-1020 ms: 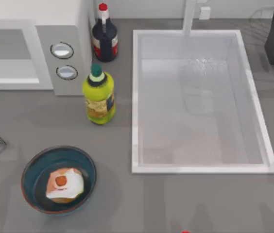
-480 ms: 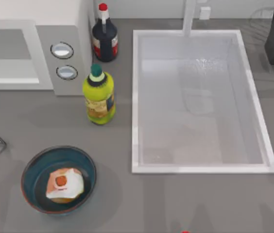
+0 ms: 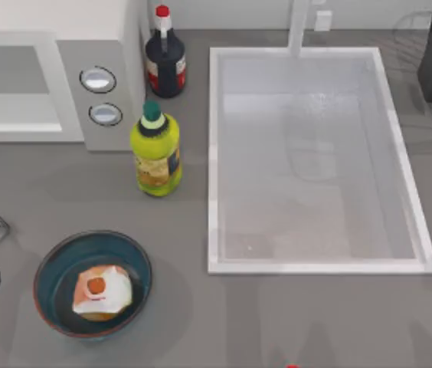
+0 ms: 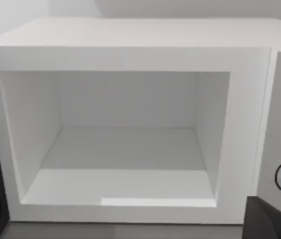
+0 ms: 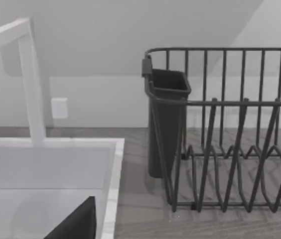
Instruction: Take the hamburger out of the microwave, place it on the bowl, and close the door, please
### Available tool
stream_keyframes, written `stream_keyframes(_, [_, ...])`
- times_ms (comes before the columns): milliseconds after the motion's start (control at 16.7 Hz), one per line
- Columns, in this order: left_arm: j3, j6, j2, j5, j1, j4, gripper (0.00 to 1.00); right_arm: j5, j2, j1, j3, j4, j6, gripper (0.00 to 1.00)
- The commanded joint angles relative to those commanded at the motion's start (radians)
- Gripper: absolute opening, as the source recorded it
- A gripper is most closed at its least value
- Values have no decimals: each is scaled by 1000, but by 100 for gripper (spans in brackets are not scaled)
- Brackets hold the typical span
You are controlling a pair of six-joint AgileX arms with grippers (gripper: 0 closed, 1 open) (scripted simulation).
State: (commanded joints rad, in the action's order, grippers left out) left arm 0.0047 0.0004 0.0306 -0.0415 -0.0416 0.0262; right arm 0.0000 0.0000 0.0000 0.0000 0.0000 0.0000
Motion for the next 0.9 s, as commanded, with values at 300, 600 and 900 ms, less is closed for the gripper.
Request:
stream_keyframes(300, [16, 2, 108, -208, -208, 93, 0, 0, 0, 0, 0, 0, 0, 100])
stream_keyframes(600, [21, 2, 145, -267, -267, 124, 0, 0, 0, 0, 0, 0, 0, 100])
stream_keyframes(900, [22, 1, 103, -282, -282, 81, 0, 0, 0, 0, 0, 0, 0, 100])
